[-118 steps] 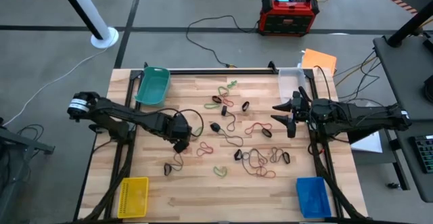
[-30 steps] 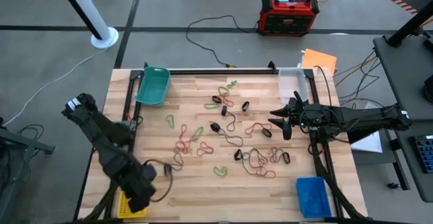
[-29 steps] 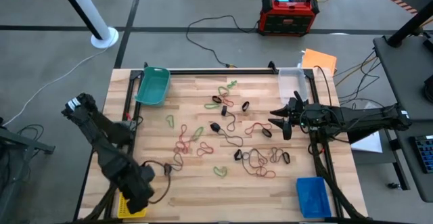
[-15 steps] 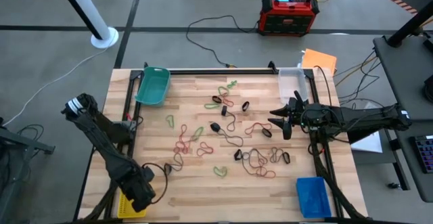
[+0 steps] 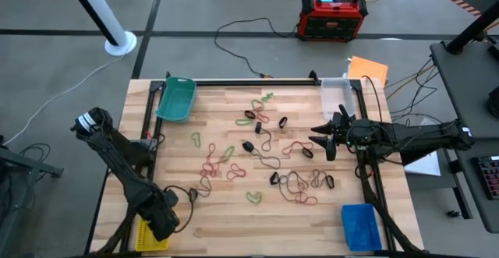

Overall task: Sort rubber bands into baskets
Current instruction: Put the black rubber band into the transparent bin

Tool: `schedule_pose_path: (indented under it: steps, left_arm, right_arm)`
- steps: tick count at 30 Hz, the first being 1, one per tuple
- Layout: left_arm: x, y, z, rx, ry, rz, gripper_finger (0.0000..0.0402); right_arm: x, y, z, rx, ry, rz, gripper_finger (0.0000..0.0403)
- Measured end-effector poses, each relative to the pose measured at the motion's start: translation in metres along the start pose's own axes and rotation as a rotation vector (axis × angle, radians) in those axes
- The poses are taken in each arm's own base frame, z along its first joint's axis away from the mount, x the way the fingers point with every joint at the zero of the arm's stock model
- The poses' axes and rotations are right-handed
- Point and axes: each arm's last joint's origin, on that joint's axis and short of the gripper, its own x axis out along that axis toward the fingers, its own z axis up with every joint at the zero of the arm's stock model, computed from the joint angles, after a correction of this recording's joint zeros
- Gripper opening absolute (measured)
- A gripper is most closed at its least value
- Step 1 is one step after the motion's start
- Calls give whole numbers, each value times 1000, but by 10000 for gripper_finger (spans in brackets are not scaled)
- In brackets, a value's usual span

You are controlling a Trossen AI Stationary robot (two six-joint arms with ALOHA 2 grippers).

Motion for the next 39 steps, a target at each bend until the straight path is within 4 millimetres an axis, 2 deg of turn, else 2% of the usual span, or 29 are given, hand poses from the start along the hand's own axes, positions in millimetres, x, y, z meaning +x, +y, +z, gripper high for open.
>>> schedule_pose_path:
  steps: [3, 7, 9, 11, 14, 17, 19, 22, 25, 27, 33, 39]
  left_arm:
    - [-4, -5, 7, 84, -167, -64, 131]
    - [-22, -17, 28, 318, -571, -169, 129]
    - [-36, -22, 41, 480, -791, -148, 125]
    - [-47, -20, 55, 613, -921, -49, 121]
    - [-61, -6, 85, 715, -981, 122, 112]
    - [-70, 17, 117, 764, -982, 213, 102]
    - [-72, 34, 136, 804, -990, 183, 93]
    - [-77, 55, 155, 929, -1079, -20, 82]
    - [-86, 74, 160, 980, -1204, -216, 78]
    - [-93, 86, 160, 932, -1274, -241, 77]
    - [-115, 105, 148, 696, -1457, -81, 77]
    - [-122, 114, 134, 673, -1391, -19, 77]
  right_arm:
    - [0, 0, 0, -1, 0, 0, 183]
    - [0, 0, 0, -5, -1, -2, 183]
    - [0, -1, 1, -13, -19, -38, 183]
    - [0, -3, 4, -1, -78, -133, 183]
    - [-2, -6, 8, 68, -172, -267, 183]
    - [-2, -7, 12, 128, -228, -292, 183]
    - [-2, -5, 14, 132, -244, -263, 183]
    - [0, -2, 20, 139, -263, -247, 183]
    - [4, 4, 31, 126, -249, -254, 182]
    - [8, 8, 38, 98, -230, -265, 183]
    - [27, 19, 60, 1, -106, -362, 182]
    - [51, 25, 76, -118, 92, -459, 182]
